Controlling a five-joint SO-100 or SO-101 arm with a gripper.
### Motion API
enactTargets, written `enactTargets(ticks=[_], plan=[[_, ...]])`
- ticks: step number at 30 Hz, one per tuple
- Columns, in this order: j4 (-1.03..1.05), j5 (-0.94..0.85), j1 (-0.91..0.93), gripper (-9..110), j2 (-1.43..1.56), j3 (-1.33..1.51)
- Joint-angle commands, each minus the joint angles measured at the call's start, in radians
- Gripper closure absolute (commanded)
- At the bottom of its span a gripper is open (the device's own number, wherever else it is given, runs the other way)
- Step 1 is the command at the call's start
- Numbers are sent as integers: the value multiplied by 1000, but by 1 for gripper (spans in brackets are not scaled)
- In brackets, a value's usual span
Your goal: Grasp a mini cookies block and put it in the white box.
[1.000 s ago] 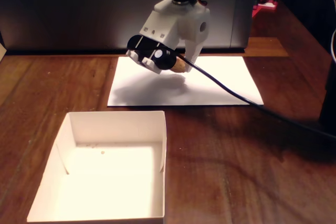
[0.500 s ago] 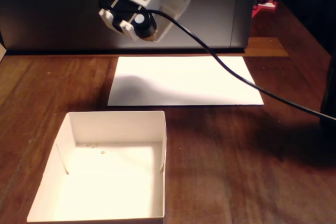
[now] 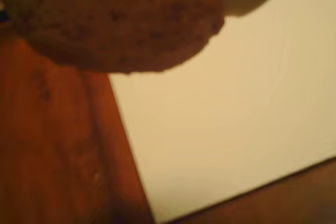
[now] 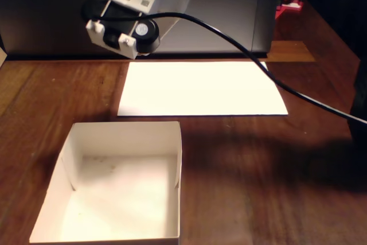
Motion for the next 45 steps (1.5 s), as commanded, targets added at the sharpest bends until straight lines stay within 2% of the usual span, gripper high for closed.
enactTargets(ticks=[1,14,26,45], plan=[[3,-14,-66,82,202,-138],[15,-2,-249,82,229,-147],[15,48,-382,82,132,-149],[-38,129,-400,82,-95,-153]])
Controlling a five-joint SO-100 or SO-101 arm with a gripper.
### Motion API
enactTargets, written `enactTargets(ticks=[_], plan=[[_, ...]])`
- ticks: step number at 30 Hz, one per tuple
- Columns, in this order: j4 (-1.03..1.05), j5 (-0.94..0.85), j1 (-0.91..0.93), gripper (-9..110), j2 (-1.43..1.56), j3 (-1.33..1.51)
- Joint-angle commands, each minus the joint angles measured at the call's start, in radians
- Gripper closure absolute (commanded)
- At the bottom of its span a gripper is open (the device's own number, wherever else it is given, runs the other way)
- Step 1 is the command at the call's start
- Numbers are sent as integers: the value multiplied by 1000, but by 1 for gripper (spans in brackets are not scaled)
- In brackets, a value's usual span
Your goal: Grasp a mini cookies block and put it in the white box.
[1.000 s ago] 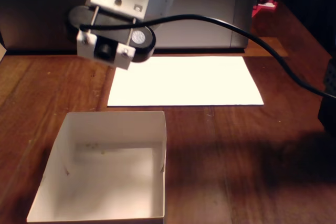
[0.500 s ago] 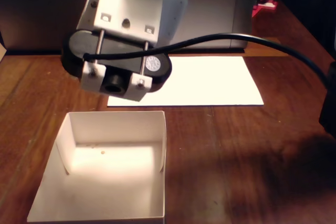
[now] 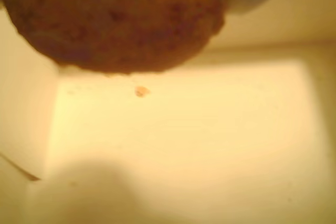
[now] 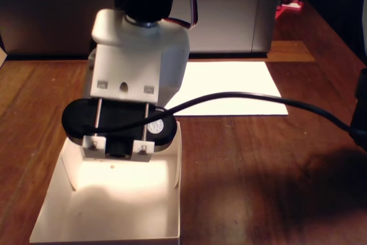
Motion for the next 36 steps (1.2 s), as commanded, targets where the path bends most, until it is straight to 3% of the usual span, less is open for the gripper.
enactTargets(ticks=[1,21,27,36], plan=[[-32,11,3,82,40,-115],[-48,0,-21,82,28,-121],[-48,-20,-20,58,37,-121],[-44,-21,-23,57,43,-121]])
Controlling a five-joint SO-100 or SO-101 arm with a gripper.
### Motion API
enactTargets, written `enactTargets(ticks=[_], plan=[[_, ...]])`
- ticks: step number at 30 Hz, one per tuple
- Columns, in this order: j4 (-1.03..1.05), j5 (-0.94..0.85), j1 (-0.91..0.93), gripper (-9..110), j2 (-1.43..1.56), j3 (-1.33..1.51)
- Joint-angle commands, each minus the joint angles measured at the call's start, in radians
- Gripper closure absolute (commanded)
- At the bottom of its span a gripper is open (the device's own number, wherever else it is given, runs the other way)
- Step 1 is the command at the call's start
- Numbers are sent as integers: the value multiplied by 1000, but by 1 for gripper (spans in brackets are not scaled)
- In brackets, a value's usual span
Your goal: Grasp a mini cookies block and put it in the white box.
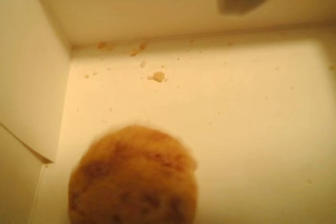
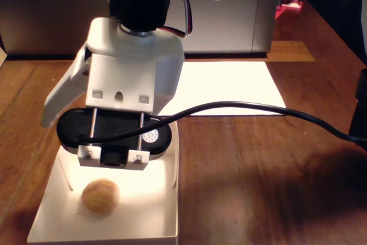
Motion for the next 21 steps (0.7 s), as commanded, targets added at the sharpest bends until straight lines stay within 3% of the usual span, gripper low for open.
enactTargets(ticks=[1,4,9,12,21], plan=[[-9,-3,-15,58,61,-121],[-5,0,-14,66,63,-121],[18,12,-5,96,64,-121],[32,14,6,101,74,-121],[60,-21,67,101,161,-121]])
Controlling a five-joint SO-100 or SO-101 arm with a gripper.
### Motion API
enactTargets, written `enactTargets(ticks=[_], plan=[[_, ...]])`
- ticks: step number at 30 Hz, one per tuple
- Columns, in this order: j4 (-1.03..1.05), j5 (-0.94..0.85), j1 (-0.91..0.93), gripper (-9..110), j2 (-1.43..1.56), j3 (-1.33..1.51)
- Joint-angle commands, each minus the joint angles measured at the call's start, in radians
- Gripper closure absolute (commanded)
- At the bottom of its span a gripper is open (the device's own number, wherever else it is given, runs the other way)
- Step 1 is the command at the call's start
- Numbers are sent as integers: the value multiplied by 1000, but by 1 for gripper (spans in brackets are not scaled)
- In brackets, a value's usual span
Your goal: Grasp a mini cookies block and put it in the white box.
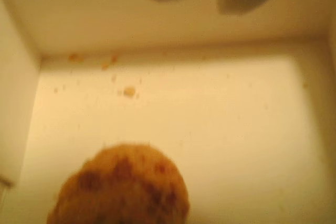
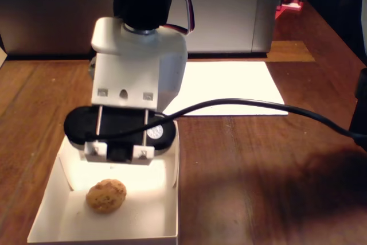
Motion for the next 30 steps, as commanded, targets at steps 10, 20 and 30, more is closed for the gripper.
enactTargets(ticks=[10,20,30], plan=[[127,-44,173,101,285,-121],[207,-67,344,102,419,-91],[66,-91,420,102,689,295]])
